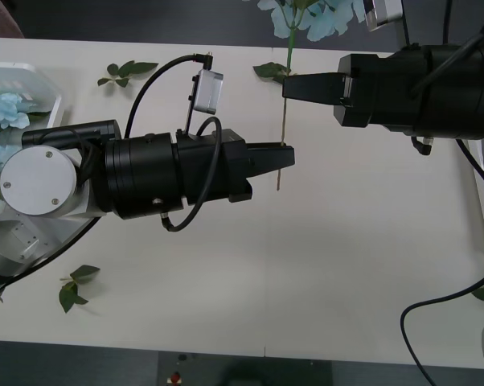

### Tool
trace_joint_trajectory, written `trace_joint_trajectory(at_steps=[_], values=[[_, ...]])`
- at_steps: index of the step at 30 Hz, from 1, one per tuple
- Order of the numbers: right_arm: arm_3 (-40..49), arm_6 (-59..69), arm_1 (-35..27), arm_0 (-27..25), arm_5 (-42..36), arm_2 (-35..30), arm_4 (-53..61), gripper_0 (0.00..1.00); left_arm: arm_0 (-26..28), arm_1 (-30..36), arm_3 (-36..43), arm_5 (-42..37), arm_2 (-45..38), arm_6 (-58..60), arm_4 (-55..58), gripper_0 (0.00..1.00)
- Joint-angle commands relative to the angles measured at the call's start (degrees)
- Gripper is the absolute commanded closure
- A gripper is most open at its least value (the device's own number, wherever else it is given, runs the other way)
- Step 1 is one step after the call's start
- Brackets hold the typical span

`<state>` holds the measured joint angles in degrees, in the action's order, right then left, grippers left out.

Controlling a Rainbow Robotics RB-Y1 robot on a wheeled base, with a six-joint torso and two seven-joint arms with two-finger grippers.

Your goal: Put the red flowers into the right box and the blue flowers into the left box

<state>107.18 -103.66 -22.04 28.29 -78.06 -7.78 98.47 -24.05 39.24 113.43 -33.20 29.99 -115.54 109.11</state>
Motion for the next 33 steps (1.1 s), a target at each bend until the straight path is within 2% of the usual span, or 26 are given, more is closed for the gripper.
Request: trace_joint_trajectory(at_steps=[1,10,11,12,13,14,21,25,30,33], values=[[2.0,1.7,0.2,1.1,0.2,-0.7,0.9,1.00,-2.1,0.1,0.6,0.3,0.0,2.2,0.5,1.00],[2.0,1.7,0.2,1.1,0.2,-0.7,0.9,1.00,-2.1,0.1,0.6,0.4,0.0,2.6,0.6,1.00],[2.0,1.7,0.2,1.1,0.2,-0.7,0.9,0.74,-2.2,0.2,0.6,0.4,0.0,2.6,0.6,1.00],[2.0,1.7,0.2,1.1,0.2,-0.7,0.9,0.32,-2.2,0.3,0.6,0.4,0.0,2.6,0.7,1.00],[2.0,1.7,0.2,1.1,0.2,-0.7,0.9,0.10,-2.2,0.4,0.6,0.4,-0.1,2.6,0.7,1.00],[2.0,1.7,0.2,1.1,0.2,-0.7,0.9,0.00,-2.2,0.5,0.6,0.4,-0.1,2.6,0.7,1.00],[2.0,1.7,0.2,1.1,0.2,-0.7,0.9,0.00,-2.2,0.8,0.6,0.3,-0.7,2.6,1.5,1.00],[2.0,1.7,0.2,1.1,0.2,-0.7,0.9,0.00,-1.0,2.9,1.4,0.3,-3.7,2.6,3.3,1.00],[2.0,1.7,0.2,1.1,0.2,-0.7,0.9,0.00,3.9,8.0,3.7,0.2,-10.4,2.6,3.8,1.00],[2.0,1.7,0.2,1.1,0.2,-0.7,0.9,0.00,8.6,11.4,5.1,0.2,-14.8,2.6,5.3,1.00]])
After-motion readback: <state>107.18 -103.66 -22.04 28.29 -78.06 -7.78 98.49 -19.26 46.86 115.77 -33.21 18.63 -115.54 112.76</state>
